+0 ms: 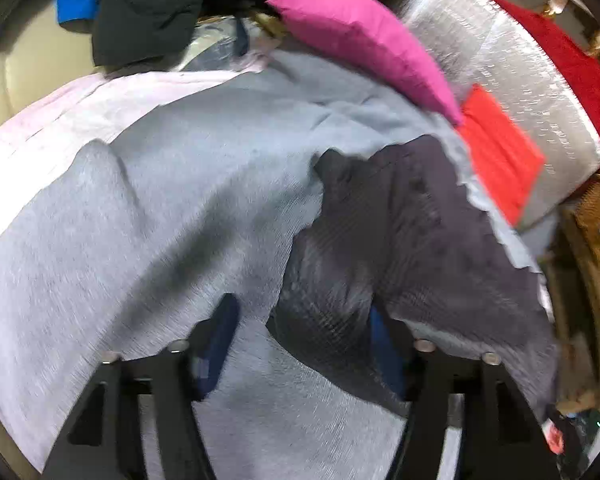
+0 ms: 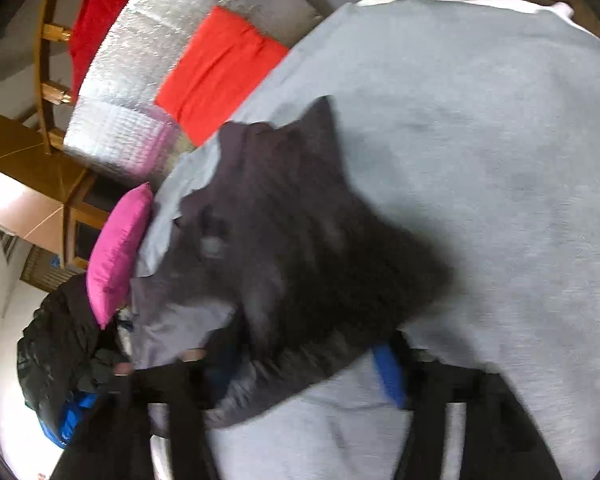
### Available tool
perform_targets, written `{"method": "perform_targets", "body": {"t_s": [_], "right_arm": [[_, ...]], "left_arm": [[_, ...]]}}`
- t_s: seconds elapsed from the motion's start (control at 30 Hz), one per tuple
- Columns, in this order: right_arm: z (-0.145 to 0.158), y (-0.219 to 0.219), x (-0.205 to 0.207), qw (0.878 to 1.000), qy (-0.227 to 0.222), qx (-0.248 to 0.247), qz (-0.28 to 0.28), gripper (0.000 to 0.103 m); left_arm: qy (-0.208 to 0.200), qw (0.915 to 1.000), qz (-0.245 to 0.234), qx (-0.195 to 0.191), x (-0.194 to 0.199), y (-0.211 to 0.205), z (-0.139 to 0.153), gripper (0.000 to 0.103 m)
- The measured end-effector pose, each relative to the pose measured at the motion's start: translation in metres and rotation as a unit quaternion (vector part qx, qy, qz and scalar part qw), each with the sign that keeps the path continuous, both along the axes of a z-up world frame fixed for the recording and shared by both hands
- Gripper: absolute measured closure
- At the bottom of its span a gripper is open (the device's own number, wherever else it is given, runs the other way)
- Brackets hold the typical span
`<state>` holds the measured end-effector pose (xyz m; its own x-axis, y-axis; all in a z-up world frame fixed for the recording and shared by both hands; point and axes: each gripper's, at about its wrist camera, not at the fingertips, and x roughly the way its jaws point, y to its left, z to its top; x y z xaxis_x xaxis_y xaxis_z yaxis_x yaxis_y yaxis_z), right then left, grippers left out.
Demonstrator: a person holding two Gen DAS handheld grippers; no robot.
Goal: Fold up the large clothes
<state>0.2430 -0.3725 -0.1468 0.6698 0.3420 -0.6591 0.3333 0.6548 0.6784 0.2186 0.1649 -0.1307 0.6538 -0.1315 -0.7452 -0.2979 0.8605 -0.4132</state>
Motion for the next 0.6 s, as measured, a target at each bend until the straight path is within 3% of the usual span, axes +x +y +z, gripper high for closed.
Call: {"method": "perform_targets", "body": {"t_s": [0.1, 0.13, 0.2, 0.27, 0.33, 0.47, 0.6], "right_arm": [[0.010, -0.014, -0.009, 0.999, -0.004, -0.019, 0.029, 0.036], [0.017, -0.017, -0.009, 0.998, -0.007, -0.043, 0.040, 0.036], [0.041, -0.023, -0.007, 0.991, -0.020, -0.114, 0.060, 0.036], [0.058, -0.029, 0.005, 0.986, -0.026, -0.140, 0.091, 0.036], [0.074, -0.022, 0.025, 0.975, -0.039, -0.182, 0.122, 0.036], [0.086, 0.006, 0.107, 0.940, -0.051, -0.241, 0.235, 0.036], [0.080, 0.017, 0.186, 0.931, -0.032, -0.249, 0.266, 0.036]], "left_arm": [[-0.023, 0.9980, -0.016, 0.056, -0.004, 0.009, 0.023, 0.033], [-0.039, 0.9955, -0.016, 0.084, -0.002, 0.014, 0.035, 0.033], [-0.060, 0.9926, -0.028, 0.102, 0.007, 0.020, 0.049, 0.026], [-0.060, 0.9880, -0.067, 0.126, 0.034, 0.014, 0.057, 0.023], [-0.065, 0.9774, -0.129, 0.154, 0.073, -0.008, 0.063, 0.023], [-0.055, 0.9544, -0.223, 0.191, 0.152, -0.052, 0.060, 0.023], [-0.014, 0.9422, -0.270, 0.198, 0.203, -0.076, 0.042, 0.023]]}}
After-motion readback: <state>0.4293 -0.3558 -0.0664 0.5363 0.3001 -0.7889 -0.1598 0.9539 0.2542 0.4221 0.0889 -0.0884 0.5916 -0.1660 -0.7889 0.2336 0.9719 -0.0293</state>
